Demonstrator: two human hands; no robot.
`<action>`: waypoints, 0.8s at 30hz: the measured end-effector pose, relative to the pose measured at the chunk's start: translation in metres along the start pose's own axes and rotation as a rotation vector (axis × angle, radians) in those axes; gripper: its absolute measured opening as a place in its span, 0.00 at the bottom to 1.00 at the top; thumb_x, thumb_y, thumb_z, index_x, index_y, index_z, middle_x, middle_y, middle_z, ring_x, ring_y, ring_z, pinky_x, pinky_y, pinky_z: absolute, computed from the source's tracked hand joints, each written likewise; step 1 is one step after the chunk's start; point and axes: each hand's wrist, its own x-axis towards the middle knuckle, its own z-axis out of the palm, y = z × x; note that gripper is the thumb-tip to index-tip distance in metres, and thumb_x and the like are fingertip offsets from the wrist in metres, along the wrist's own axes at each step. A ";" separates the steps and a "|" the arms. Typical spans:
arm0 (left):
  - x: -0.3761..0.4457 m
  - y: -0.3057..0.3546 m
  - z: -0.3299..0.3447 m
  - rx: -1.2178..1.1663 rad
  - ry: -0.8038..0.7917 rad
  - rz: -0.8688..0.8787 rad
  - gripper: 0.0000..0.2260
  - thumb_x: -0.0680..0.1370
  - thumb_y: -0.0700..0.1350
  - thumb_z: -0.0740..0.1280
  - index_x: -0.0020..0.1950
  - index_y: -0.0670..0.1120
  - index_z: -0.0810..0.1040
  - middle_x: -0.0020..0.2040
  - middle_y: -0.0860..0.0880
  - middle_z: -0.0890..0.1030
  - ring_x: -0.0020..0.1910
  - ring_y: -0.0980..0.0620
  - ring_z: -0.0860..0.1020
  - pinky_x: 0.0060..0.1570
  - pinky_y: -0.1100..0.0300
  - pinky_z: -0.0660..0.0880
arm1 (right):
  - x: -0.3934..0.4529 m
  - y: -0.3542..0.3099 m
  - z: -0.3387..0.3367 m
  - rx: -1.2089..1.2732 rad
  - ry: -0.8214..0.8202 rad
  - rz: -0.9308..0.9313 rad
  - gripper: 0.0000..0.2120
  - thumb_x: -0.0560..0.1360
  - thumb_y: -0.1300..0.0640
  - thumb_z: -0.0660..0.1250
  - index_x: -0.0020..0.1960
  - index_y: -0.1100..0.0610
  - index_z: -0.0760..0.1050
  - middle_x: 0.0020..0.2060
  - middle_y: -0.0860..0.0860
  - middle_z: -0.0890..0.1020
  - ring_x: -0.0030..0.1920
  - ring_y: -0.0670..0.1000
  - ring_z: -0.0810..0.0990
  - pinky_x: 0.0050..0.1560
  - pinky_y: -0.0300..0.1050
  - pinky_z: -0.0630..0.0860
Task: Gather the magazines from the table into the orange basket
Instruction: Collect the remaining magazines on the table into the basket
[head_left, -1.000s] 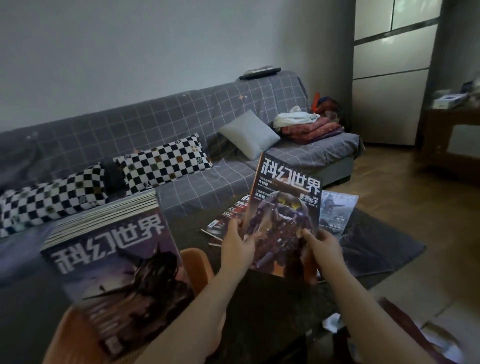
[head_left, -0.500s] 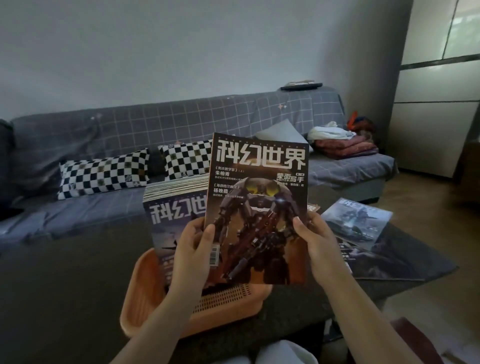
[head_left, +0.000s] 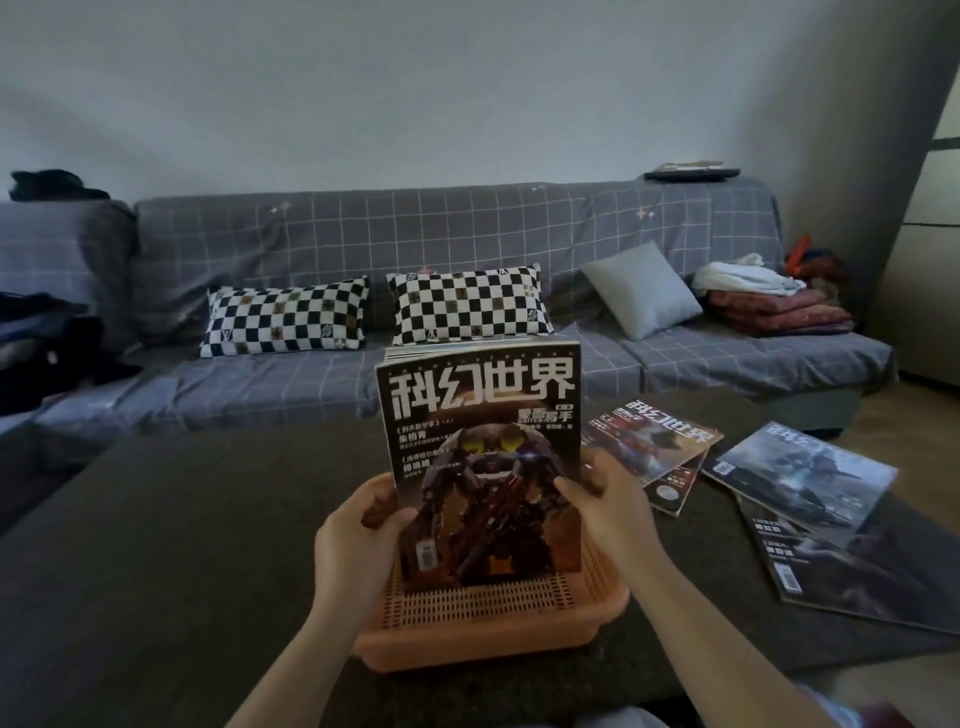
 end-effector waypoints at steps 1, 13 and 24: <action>0.001 -0.005 0.000 0.032 0.007 0.002 0.11 0.73 0.43 0.73 0.50 0.58 0.79 0.37 0.61 0.82 0.38 0.67 0.79 0.35 0.71 0.71 | 0.000 0.004 0.004 -0.059 -0.001 -0.002 0.12 0.74 0.55 0.68 0.57 0.49 0.73 0.49 0.45 0.81 0.51 0.45 0.79 0.52 0.43 0.76; 0.013 -0.020 0.007 0.170 0.099 0.032 0.09 0.71 0.42 0.75 0.48 0.53 0.80 0.38 0.60 0.80 0.40 0.63 0.79 0.37 0.70 0.70 | 0.005 0.028 0.036 -0.205 0.119 -0.089 0.16 0.72 0.57 0.70 0.59 0.53 0.75 0.54 0.47 0.80 0.56 0.46 0.77 0.57 0.41 0.73; 0.019 -0.021 0.009 0.121 0.112 0.019 0.08 0.71 0.41 0.74 0.45 0.53 0.80 0.39 0.60 0.80 0.40 0.61 0.79 0.42 0.62 0.76 | 0.013 0.034 0.044 -0.266 0.197 -0.109 0.12 0.72 0.54 0.70 0.55 0.51 0.76 0.48 0.45 0.81 0.49 0.45 0.79 0.43 0.33 0.68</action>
